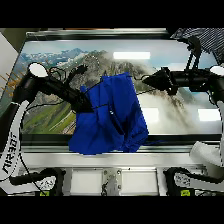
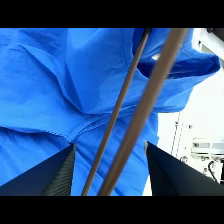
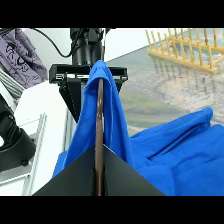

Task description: Fold the clothes and pants, and hang the long-sleeved shirts on hangers.

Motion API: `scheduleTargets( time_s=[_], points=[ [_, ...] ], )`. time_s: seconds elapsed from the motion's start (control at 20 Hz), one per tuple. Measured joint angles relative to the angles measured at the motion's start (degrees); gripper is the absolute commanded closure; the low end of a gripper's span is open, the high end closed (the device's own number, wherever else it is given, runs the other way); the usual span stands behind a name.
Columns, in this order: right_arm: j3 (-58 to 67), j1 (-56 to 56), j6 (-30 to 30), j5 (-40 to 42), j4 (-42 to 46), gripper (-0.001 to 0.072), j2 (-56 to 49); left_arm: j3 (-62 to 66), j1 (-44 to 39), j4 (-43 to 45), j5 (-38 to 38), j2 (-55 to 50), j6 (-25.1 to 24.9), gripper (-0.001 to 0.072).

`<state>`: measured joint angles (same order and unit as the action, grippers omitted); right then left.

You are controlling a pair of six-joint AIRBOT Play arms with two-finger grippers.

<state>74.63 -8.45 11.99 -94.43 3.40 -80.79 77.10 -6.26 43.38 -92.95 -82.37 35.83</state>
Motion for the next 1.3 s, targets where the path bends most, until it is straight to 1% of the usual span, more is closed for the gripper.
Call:
scheduleTargets(
  time_s=[0.15,0.2,0.25,0.35,0.4,0.7,0.75,0.8,0.85,1.0,1.3],
  points=[
    [0.00,0.02,0.00,0.50,-1.27,0.0708,-0.02,0.00,-0.02,-0.17,0.04,0.00,0.57,0.0261],
    [0.00,0.02,0.00,0.76,-1.55,0.0708,-0.02,0.00,-0.02,-0.17,0.02,0.00,0.81,0.0276],
    [0.00,0.02,0.00,1.05,-1.75,0.0708,-0.02,0.02,-0.02,-0.17,0.13,0.00,0.92,0.0418],
    [0.00,0.00,-0.09,1.22,-2.32,0.0708,0.00,0.02,0.07,0.09,0.11,0.00,1.46,0.0666],
    [0.00,0.00,-0.07,1.99,-2.14,0.0709,-0.02,0.02,0.00,-0.07,-1.20,0.00,0.81,0.0698],
    [0.00,0.04,-0.04,2.58,-1.84,0.0708,-0.04,0.02,-0.07,-0.13,-2.27,0.04,0.85,0.0697],
    [0.00,0.04,-0.04,2.58,-1.73,0.0708,-0.04,0.02,-0.04,-0.09,-2.45,0.04,0.90,0.0564],
    [0.00,0.04,-0.02,2.29,-1.75,0.0709,-0.04,0.02,-0.04,0.28,-2.14,0.02,1.62,0.0183],
    [0.00,0.04,-0.04,2.12,-1.75,0.0709,0.02,0.02,-0.02,0.59,-1.90,-0.02,1.73,0.0017],
    [0.00,0.07,-0.04,2.54,-1.84,0.0708,0.00,0.02,0.11,0.59,-2.47,0.00,2.43,0.0026],
    [0.00,0.00,-0.02,2.75,-1.31,0.0708,0.00,0.00,4.52,1.40,-1.33,1.40,6.82,0.0026]
  ],
)
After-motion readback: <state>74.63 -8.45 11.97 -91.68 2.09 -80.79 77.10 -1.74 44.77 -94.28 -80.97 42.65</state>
